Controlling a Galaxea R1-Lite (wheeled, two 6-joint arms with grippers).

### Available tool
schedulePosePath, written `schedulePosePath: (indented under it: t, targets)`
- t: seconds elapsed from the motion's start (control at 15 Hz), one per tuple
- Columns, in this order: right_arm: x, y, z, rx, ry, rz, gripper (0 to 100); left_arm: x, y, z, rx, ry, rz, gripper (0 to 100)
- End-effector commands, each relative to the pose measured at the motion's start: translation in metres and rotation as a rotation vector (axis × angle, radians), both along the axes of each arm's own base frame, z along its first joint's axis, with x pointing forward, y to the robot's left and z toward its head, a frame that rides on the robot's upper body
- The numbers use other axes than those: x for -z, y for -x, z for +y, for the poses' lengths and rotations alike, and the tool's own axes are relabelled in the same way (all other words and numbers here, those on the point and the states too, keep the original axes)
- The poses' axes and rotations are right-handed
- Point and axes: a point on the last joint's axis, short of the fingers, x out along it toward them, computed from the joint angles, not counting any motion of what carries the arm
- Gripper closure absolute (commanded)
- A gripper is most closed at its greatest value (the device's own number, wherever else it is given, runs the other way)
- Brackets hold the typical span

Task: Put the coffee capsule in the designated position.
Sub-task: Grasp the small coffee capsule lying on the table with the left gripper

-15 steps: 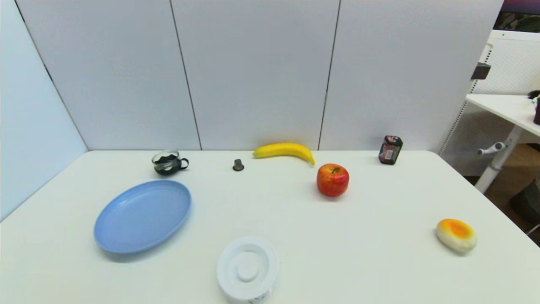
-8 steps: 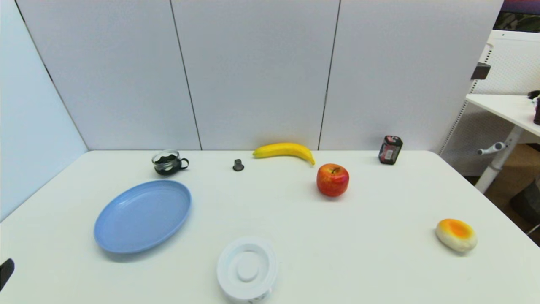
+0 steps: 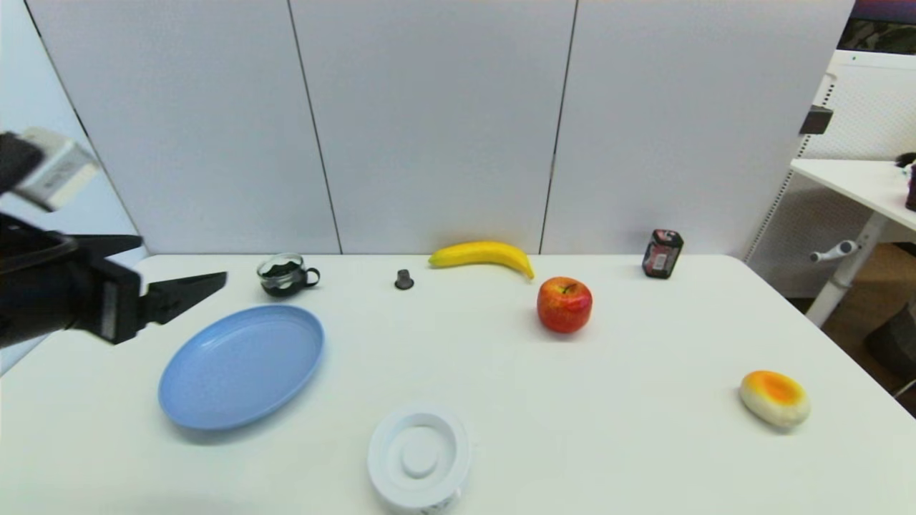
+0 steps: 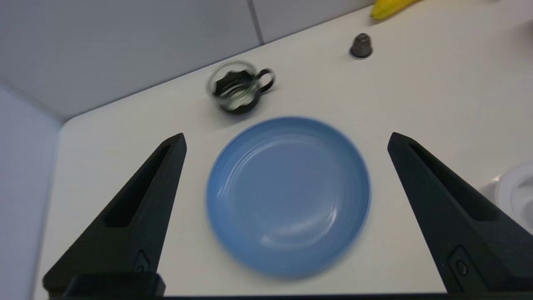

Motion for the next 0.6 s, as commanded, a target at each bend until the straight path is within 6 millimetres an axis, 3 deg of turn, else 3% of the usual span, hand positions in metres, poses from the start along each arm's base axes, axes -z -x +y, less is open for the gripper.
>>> schedulePosePath:
  t: [0.07,0.33,0.6]
  targets:
    - [0.000,0.000,0.000,0.001,0.000,0.002,0,0.052,-0.134,-0.070,0.179,-0.028,0.089,0]
    - [0.000,0.000,0.000,0.001,0.000,0.002,0,0.090,-0.179,-0.101,0.218,-0.012,0.063,0]
    - [0.000,0.000,0.000,0.001,0.000,0.002,0,0.120,-0.204,-0.122,0.223,0.056,0.035,0]
